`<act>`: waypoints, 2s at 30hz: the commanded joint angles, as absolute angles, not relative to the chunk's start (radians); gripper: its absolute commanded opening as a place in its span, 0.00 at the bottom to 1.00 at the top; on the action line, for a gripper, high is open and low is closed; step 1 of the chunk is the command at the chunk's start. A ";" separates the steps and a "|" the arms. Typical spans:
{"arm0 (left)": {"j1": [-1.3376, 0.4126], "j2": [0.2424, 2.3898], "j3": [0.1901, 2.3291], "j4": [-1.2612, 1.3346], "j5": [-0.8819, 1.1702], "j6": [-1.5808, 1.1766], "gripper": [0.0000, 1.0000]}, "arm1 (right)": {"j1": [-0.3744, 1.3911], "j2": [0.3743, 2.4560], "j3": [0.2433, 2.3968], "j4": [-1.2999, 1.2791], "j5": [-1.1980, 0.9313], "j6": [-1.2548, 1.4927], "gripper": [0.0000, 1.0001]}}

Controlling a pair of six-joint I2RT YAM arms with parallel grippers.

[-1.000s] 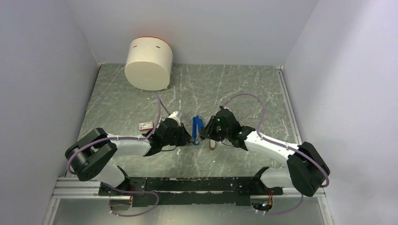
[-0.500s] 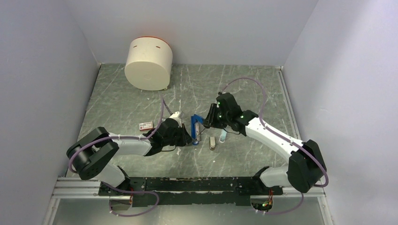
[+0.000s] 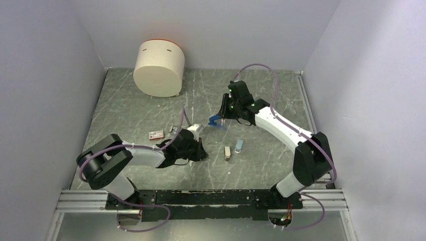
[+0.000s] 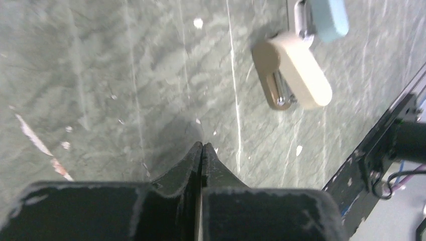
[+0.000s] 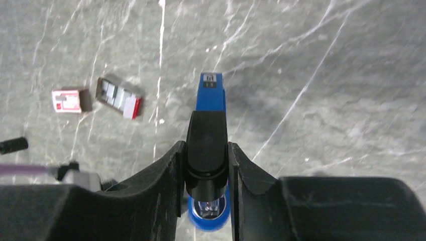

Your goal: Load the staples into the stapler

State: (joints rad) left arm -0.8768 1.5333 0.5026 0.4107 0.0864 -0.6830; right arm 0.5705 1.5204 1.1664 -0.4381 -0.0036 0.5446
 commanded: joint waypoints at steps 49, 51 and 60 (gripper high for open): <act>-0.897 1.605 0.582 0.598 -0.034 -1.108 0.45 | 0.537 1.242 0.734 0.045 -0.031 0.835 0.23; -0.897 1.615 0.574 0.586 -0.020 -1.091 0.41 | 0.537 1.247 0.756 0.020 -0.019 0.825 0.23; -0.897 1.680 0.607 0.571 0.074 -1.021 0.28 | 0.537 1.269 0.810 -0.041 -0.019 0.794 0.22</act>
